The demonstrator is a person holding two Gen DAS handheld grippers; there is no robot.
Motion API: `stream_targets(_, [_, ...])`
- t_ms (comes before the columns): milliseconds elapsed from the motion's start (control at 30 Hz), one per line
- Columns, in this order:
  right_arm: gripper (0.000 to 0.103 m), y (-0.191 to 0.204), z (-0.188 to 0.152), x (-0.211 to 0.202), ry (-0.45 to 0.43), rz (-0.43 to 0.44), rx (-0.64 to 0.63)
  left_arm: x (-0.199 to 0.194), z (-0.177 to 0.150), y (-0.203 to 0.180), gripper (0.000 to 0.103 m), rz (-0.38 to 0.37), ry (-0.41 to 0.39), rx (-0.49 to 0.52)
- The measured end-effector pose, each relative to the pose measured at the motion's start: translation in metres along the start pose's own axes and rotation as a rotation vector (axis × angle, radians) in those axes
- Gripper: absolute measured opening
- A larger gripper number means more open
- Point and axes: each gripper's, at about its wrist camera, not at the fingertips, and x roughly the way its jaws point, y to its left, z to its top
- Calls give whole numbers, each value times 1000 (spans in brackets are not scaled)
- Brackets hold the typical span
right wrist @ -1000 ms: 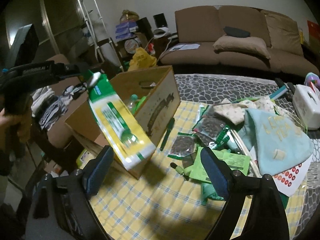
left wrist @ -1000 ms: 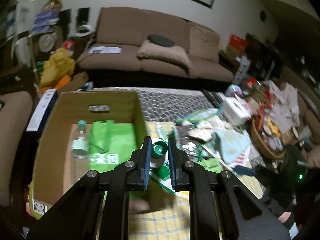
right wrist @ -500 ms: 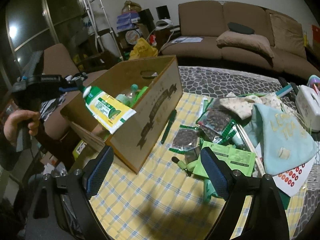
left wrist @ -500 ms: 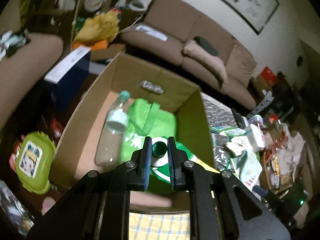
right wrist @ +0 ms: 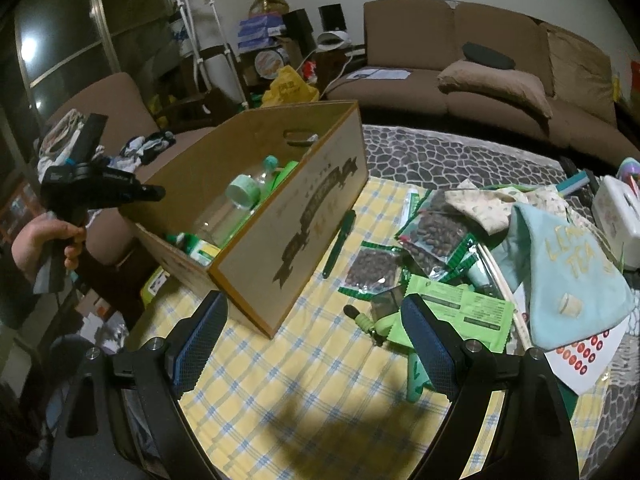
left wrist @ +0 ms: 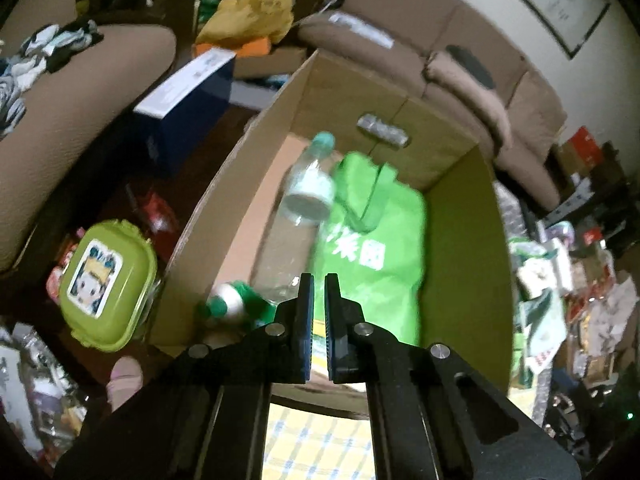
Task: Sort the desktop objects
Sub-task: 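Lower the juice carton into the box and open the left gripper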
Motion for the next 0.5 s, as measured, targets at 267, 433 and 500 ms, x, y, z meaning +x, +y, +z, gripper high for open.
stream_targets(267, [90, -6, -2, 0, 11, -25, 6, -8, -7, -24, 8, 37, -36, 86])
stream_targets(433, [90, -13, -4, 0, 17, -49, 30, -13, -16, -50, 33, 41, -61, 169])
stream_targets(500, [90, -16, -4, 0, 19, -64, 37, -13, -22, -60, 52, 46, -63, 193])
